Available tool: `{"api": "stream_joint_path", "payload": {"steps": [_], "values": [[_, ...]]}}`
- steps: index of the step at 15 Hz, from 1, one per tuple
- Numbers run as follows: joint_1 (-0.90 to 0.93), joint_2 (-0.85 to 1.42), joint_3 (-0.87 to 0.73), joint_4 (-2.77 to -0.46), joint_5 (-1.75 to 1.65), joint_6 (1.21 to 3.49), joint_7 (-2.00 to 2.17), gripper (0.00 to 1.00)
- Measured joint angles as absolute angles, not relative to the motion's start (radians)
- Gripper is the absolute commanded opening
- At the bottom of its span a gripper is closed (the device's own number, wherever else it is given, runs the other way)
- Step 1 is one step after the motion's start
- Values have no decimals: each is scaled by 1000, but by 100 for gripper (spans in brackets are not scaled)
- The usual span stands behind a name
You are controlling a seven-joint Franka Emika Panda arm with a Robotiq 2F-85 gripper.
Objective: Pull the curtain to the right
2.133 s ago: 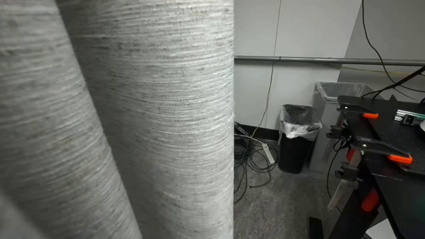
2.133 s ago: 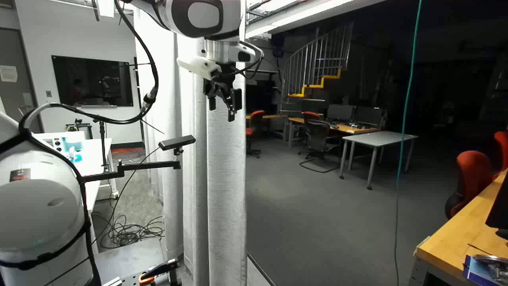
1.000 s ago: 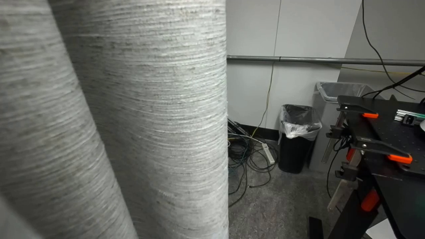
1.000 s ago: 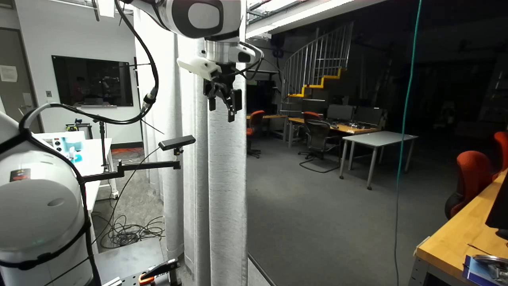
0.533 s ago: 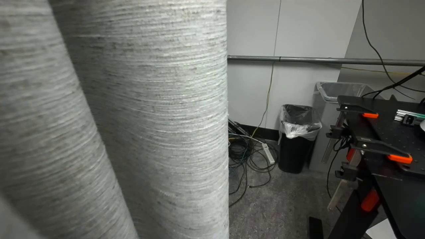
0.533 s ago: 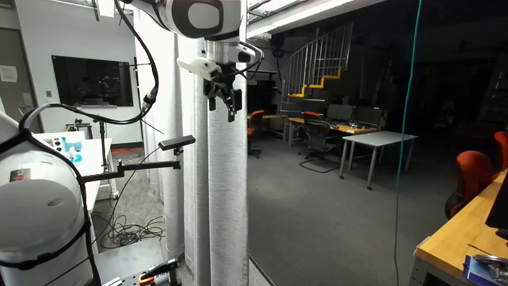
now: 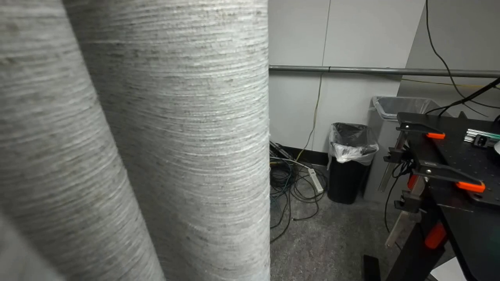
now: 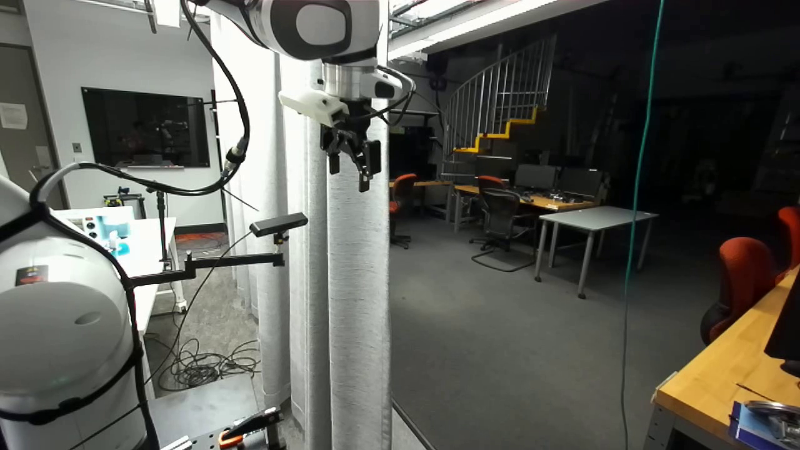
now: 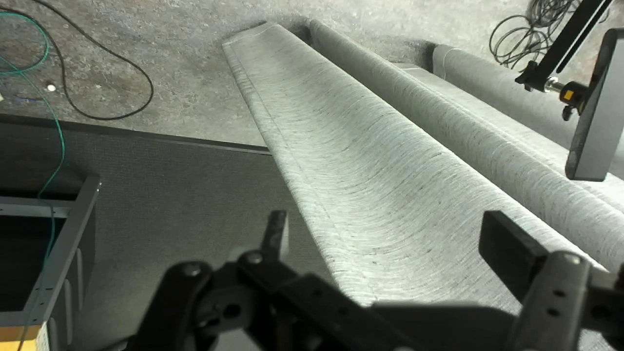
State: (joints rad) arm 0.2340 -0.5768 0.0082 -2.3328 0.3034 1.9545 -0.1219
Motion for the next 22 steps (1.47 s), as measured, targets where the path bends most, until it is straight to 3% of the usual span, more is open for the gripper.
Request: {"api": "stream_joint_path", "payload": {"steps": [13, 22], "values": [[230, -559, 15, -2339, 303, 1955, -136, 100], [223, -349, -21, -2331, 307, 2053, -400, 100]]}}
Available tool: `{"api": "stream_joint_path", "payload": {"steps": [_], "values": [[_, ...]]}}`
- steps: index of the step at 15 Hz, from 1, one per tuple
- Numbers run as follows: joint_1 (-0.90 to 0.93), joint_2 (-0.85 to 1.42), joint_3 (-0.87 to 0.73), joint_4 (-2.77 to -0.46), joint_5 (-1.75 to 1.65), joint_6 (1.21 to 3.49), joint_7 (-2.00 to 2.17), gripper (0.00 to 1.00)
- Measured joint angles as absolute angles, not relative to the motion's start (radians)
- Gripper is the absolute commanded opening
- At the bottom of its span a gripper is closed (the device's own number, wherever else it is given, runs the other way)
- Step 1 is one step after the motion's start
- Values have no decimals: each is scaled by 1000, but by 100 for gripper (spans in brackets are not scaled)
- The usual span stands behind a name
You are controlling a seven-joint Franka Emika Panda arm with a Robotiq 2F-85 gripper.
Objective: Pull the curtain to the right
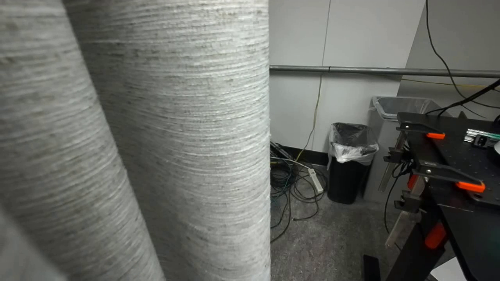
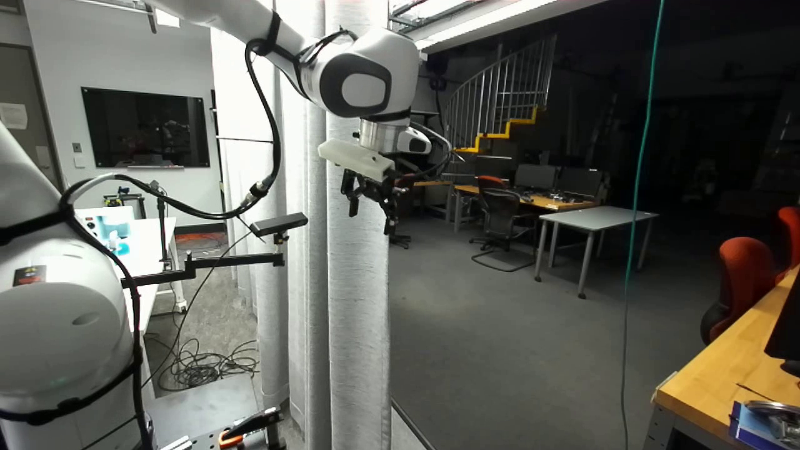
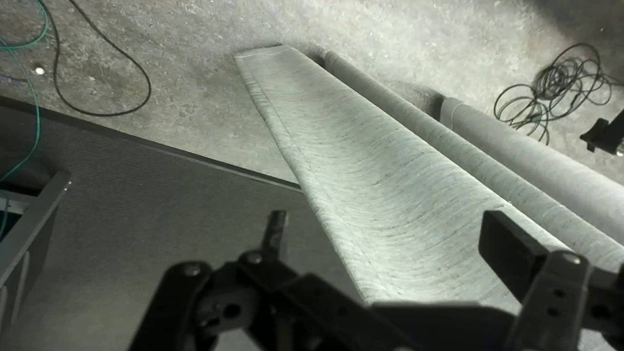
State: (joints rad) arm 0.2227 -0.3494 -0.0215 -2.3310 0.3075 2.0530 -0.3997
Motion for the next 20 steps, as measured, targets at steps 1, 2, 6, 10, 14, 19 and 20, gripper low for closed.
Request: {"api": "stream_joint_path", "payload": {"steps": [1, 2, 6, 10, 14, 19, 20], "values": [[223, -319, -29, -2324, 316, 2053, -452, 100], [223, -290, -34, -2316, 324, 2053, -503, 100], [223, -206, -36, -2282, 377, 2023, -699, 100], [223, -172, -25, -2230, 432, 1942, -900, 100], [219, -149, -14, -2159, 438, 1918, -1026, 100], [192, -95, -7, -2095, 420, 1976, -1124, 100], [191, -83, -4, -2088, 420, 1998, -1145, 100]]}}
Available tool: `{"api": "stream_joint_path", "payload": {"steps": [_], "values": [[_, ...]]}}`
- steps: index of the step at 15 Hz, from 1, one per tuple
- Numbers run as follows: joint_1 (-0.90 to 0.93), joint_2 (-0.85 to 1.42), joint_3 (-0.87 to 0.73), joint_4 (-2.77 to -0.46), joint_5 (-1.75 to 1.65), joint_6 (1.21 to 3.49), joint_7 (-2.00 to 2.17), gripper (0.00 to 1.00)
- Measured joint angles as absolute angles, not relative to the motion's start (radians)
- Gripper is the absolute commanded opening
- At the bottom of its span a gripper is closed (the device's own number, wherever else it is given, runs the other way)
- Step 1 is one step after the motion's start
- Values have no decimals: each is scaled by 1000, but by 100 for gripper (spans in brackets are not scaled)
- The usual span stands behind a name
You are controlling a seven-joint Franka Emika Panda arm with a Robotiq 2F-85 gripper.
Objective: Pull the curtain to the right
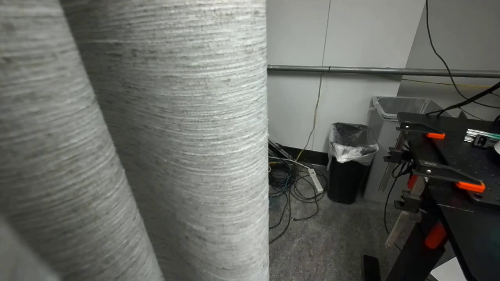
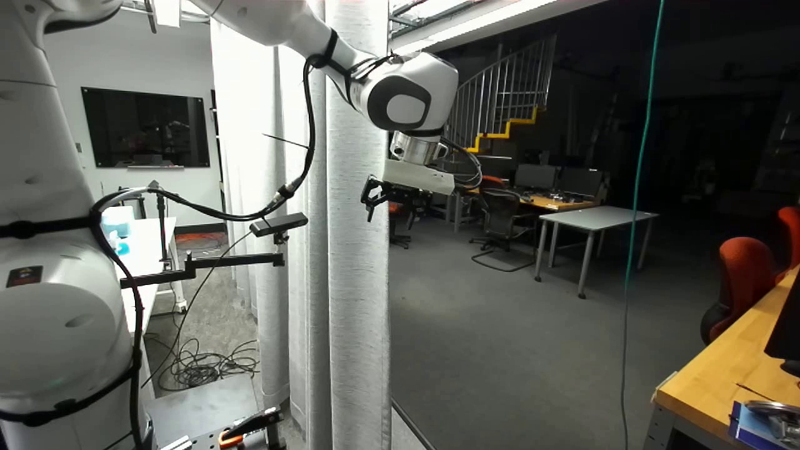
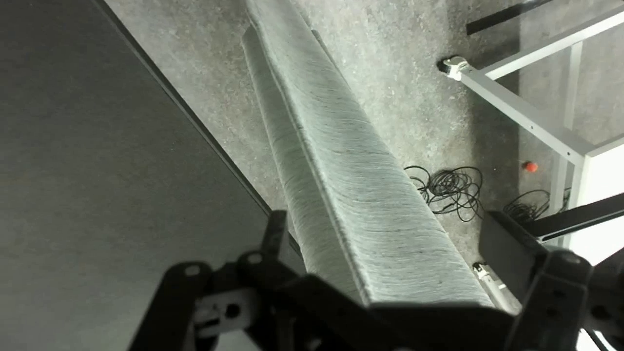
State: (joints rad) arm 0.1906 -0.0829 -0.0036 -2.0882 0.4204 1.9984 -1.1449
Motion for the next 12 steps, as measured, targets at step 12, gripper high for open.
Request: {"api": "stream_joint_path", "payload": {"steps": [12], "values": [[194, -19, 118, -2072, 631, 2163, -1379, 73]]}}
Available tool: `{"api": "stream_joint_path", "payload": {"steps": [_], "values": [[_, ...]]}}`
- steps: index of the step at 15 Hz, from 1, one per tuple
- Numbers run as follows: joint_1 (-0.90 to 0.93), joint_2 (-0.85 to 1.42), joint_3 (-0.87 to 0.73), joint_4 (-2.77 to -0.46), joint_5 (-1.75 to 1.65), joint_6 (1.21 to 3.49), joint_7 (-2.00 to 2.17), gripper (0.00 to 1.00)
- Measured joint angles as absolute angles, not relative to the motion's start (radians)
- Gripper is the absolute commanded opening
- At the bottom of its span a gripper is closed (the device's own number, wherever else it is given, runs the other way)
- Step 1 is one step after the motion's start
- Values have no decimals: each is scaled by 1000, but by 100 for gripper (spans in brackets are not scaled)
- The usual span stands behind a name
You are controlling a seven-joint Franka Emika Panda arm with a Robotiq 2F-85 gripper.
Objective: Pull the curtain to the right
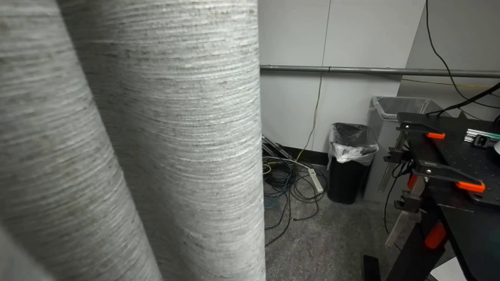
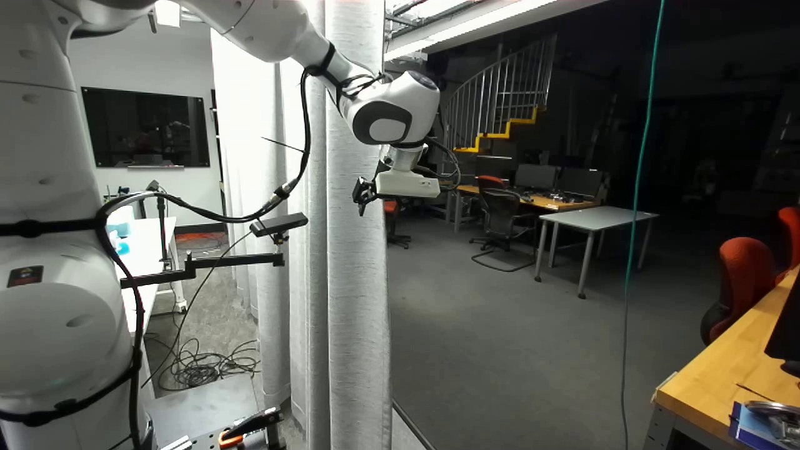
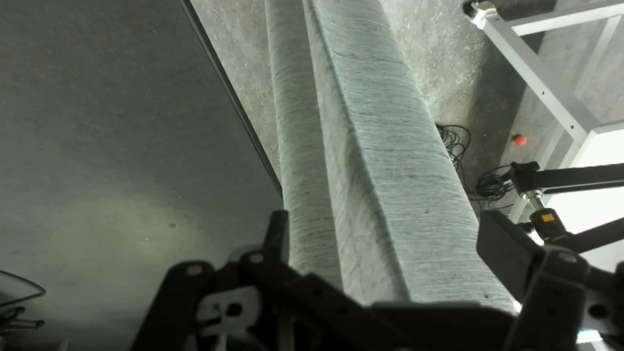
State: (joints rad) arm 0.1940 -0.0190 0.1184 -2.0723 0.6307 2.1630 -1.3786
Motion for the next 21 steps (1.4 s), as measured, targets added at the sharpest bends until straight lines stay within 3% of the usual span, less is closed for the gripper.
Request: {"api": "stream_joint_path", "payload": {"steps": [8, 10, 21], "values": [[187, 5, 124, -2060, 650, 2163, -1393, 11], [183, 8, 122, -2060, 650, 2163, -1392, 0], [132, 24, 100, -2056, 625, 2167, -1314, 1]]}}
